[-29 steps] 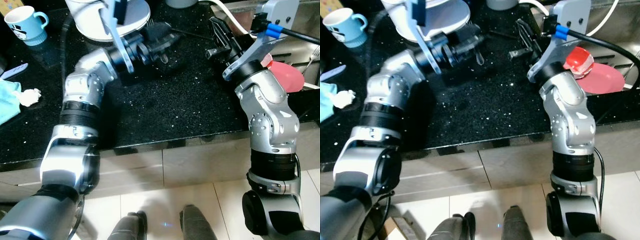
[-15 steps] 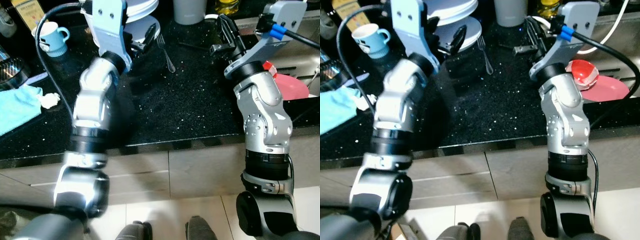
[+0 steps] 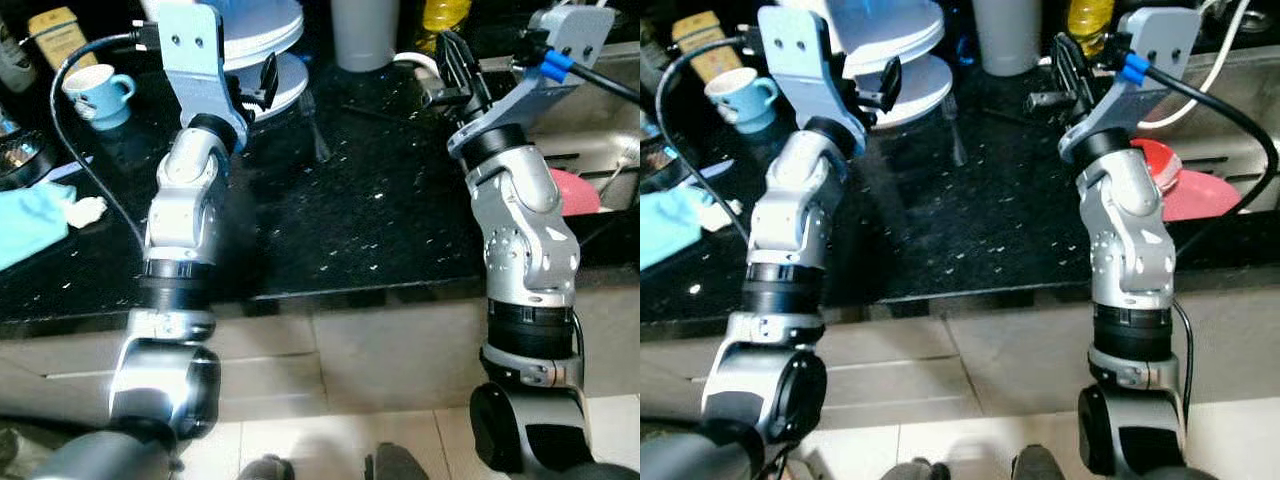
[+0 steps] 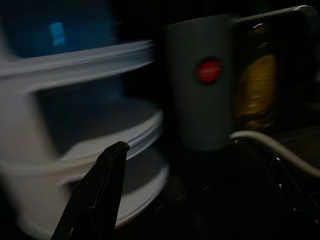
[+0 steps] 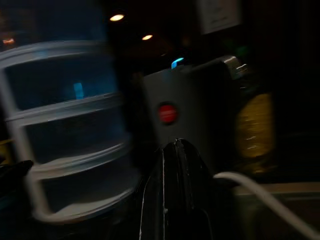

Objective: Kitchen organization

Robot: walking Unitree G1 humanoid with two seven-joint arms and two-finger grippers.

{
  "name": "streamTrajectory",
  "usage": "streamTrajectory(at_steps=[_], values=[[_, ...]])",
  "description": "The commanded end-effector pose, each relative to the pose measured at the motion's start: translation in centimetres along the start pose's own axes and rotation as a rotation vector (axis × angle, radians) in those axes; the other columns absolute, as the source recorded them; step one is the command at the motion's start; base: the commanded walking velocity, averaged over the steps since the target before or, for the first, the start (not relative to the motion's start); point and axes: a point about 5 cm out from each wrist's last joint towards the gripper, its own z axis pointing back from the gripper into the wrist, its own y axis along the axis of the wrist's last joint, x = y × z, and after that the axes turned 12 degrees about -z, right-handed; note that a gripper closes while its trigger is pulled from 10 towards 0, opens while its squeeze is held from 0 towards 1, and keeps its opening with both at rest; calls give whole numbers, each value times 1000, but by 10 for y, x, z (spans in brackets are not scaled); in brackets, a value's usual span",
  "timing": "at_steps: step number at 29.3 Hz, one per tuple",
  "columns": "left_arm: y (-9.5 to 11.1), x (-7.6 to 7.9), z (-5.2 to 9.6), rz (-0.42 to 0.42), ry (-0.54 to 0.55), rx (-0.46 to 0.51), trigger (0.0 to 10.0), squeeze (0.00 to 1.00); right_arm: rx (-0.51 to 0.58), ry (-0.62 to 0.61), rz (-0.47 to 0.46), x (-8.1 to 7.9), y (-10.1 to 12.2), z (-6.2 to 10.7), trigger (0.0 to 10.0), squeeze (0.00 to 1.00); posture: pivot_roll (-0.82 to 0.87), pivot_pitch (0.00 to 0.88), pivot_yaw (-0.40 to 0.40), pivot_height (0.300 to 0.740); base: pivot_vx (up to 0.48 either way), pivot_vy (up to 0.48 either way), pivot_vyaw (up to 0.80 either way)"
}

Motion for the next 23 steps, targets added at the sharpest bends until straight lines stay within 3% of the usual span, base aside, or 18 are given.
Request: streamTrajectory(at_steps=[1, 23], values=[[-4, -7, 3, 9, 33, -21, 10000, 0, 4, 18, -11, -5, -3, -1, 10000, 0, -122, 46, 140, 740, 247, -386, 0], [-4, -5, 3, 11, 22, -27, 10000, 0, 6, 15, -13, -4, -3, -1, 10000, 0, -122, 45, 143, 740, 198, -337, 0]])
